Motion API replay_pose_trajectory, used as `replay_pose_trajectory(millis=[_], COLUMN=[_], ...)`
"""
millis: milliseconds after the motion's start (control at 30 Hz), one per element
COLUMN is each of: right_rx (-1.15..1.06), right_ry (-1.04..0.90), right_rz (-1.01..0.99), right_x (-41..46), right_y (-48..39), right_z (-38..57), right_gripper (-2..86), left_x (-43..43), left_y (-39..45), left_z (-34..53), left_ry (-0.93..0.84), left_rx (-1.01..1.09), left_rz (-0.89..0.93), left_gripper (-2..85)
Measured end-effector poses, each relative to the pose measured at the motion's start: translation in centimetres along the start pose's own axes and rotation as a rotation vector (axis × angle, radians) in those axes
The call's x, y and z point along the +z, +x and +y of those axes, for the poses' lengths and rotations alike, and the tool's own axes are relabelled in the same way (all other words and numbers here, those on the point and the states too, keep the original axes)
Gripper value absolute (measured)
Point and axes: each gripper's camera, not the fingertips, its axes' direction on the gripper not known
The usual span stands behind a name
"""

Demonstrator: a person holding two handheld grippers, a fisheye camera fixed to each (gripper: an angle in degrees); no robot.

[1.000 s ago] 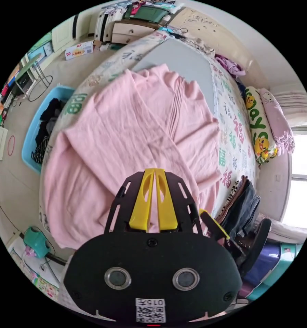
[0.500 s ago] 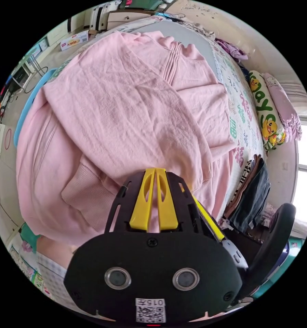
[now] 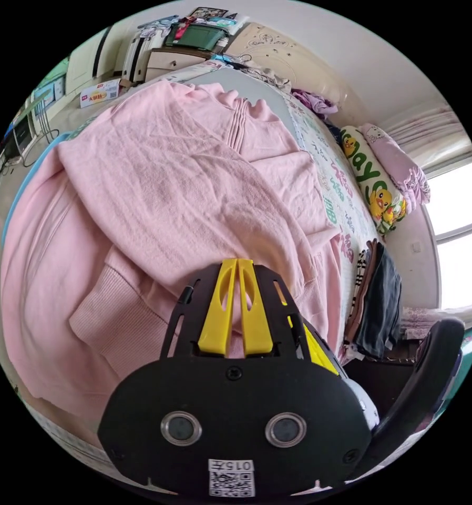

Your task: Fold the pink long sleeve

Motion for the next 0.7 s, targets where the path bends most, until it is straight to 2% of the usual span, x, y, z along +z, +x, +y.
replay_pose_trajectory(millis=[133,300,467,700], right_rx=[-0.059,-0.069,-0.185,-0.178], right_ry=[0.059,0.002,-0.048,-0.002], right_rz=[0.084,0.09,0.136,0.051], right_x=[-2.2,-4.4,-6.5,-8.7], right_y=[-1.8,-2.7,-3.8,-2.3], right_z=[1.8,1.9,2.1,3.1], right_gripper=[-0.6,0.1,0.3,0.4], left_x=[-0.4,-0.8,-1.3,-2.4], left_y=[-1.1,-2.7,-3.7,-4.1], left_z=[1.0,1.8,2.9,5.4], left_ry=[0.01,-0.038,-0.056,-0.015], left_rx=[0.006,-0.074,-0.115,-0.126], left_rz=[0.041,0.094,0.129,0.113], left_gripper=[-0.8,-0.9,-0.8,-0.9])
